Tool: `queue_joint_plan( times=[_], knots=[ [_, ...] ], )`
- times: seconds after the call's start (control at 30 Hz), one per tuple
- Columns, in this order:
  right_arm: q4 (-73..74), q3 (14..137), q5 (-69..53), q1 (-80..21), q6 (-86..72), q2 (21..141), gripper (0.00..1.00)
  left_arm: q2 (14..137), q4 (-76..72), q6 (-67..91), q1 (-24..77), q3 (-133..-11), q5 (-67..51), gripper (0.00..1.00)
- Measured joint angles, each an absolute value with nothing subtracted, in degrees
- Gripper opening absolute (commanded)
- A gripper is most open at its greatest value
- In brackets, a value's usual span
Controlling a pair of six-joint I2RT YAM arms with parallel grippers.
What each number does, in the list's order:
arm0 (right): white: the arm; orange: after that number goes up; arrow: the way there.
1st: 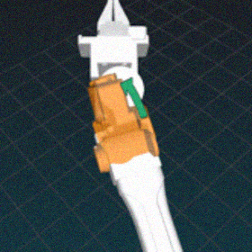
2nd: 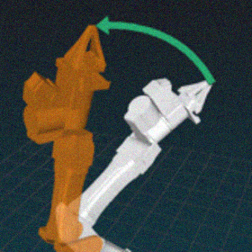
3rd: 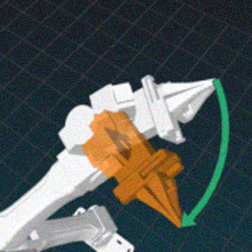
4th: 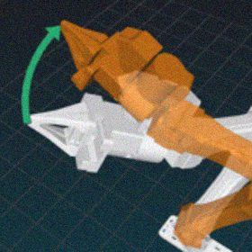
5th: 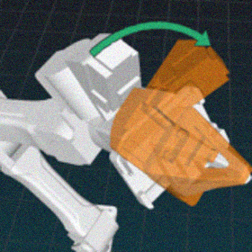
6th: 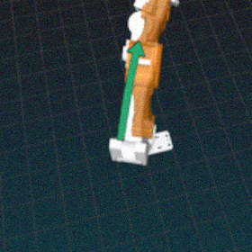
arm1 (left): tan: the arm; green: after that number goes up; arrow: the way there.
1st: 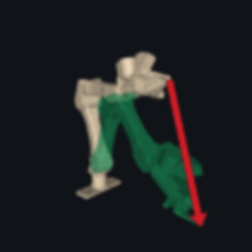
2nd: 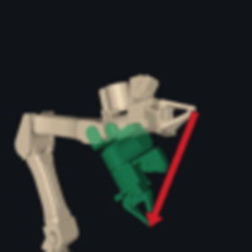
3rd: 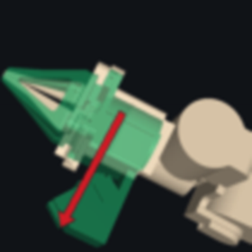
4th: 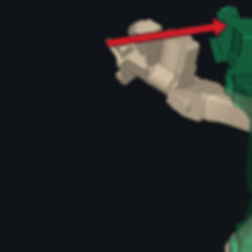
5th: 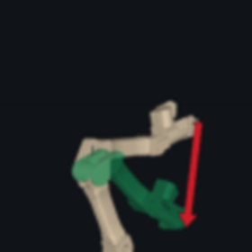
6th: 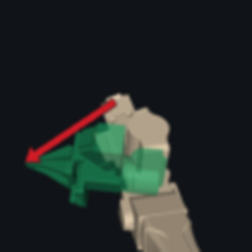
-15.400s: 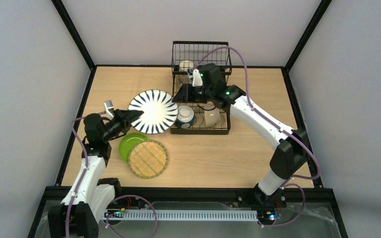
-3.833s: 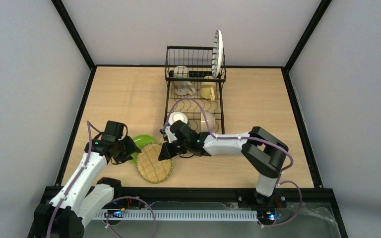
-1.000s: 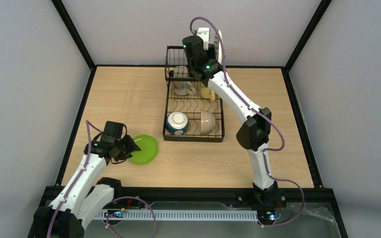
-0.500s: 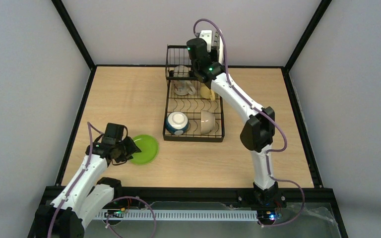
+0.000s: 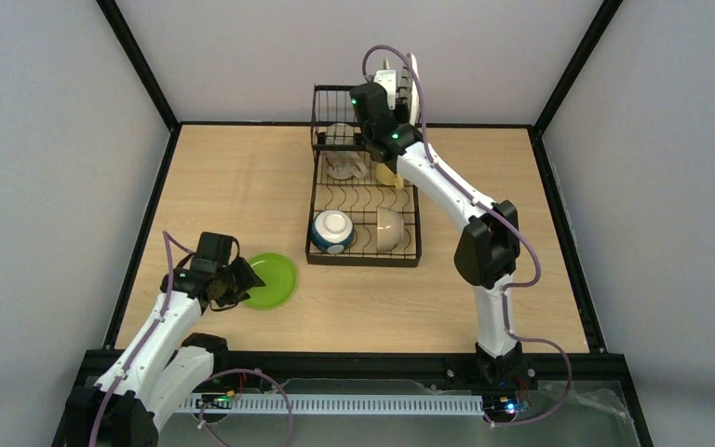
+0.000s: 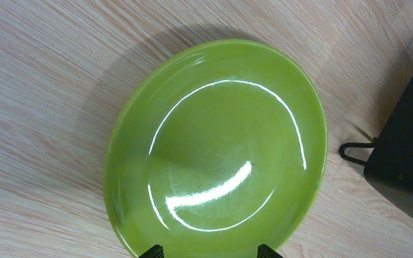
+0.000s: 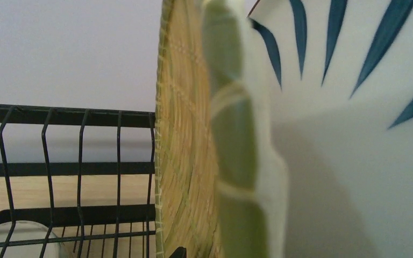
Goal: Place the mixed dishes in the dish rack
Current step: Insert the plate into the dish rack.
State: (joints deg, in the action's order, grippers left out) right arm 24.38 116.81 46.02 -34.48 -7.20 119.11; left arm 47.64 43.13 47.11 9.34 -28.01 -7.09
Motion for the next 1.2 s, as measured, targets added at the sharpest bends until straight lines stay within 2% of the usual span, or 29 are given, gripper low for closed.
queue_joint_plan(
  times=[0.07, 0.13, 0.5, 1.2],
  knots=[
    [24.6, 116.4, 45.8, -34.5, -7.4, 118.9, 0.65, 47.5, 43.1, 47.2, 9.3, -28.0, -7.1, 0.99],
    [24.6, 116.0, 45.6, -34.5, -7.7, 118.7, 0.73, 47.2, 43.1, 47.4, 9.3, -28.0, -7.3, 0.99],
    [25.0, 115.1, 44.5, -34.5, -8.1, 117.1, 0.81, 44.9, 43.2, 48.3, 9.3, -28.0, -7.5, 0.99],
    [25.2, 115.1, 44.5, -35.5, -8.0, 111.5, 0.83, 41.5, 43.7, 49.4, 9.4, -27.1, -7.5, 0.99]
  ],
)
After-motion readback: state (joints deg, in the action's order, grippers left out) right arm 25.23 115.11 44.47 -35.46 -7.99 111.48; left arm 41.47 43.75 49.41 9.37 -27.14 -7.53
